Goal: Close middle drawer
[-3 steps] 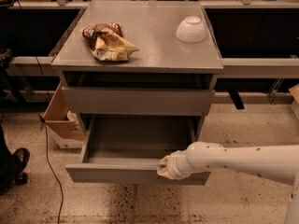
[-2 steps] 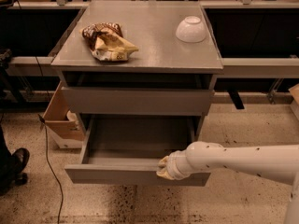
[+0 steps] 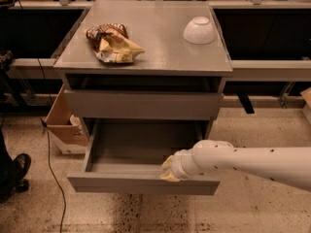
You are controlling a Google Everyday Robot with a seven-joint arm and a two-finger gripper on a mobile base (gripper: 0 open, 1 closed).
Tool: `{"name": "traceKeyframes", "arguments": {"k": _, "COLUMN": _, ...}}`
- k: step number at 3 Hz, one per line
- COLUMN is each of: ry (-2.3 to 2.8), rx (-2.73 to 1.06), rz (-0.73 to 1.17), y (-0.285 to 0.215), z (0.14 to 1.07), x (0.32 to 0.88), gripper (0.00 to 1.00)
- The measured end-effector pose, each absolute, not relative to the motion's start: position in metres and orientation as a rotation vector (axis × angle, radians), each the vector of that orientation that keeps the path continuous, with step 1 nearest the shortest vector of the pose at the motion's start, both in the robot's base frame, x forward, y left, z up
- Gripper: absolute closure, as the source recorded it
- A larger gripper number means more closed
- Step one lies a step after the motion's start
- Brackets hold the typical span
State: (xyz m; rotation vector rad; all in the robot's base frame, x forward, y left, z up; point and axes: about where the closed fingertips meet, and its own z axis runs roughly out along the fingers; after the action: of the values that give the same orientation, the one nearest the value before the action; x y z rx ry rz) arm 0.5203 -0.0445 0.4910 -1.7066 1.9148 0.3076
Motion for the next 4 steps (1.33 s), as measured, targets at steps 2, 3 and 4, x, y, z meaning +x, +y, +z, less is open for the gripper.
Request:
{"name": "traceKeyframes", "arguments": {"k": 2, "ry": 1.895, "rx": -1.795, "rz": 0.323, "y": -0.047, "z": 0.522, "x": 0.479, "gripper": 1.00}}
{"name": "traceKeyframes", "arguments": {"k": 3, "ry": 1.957, "rx": -1.816, "rz": 0.399, "y": -0.060, "z": 0.497, "x": 0.423, "gripper": 1.00}}
{"name": "traceKeyframes", "arguments": {"k": 4, "ry": 1.959, "rx": -1.803, "rz": 0.398, "y": -0.063, "z": 0.494, "x": 0.422, "gripper": 1.00}}
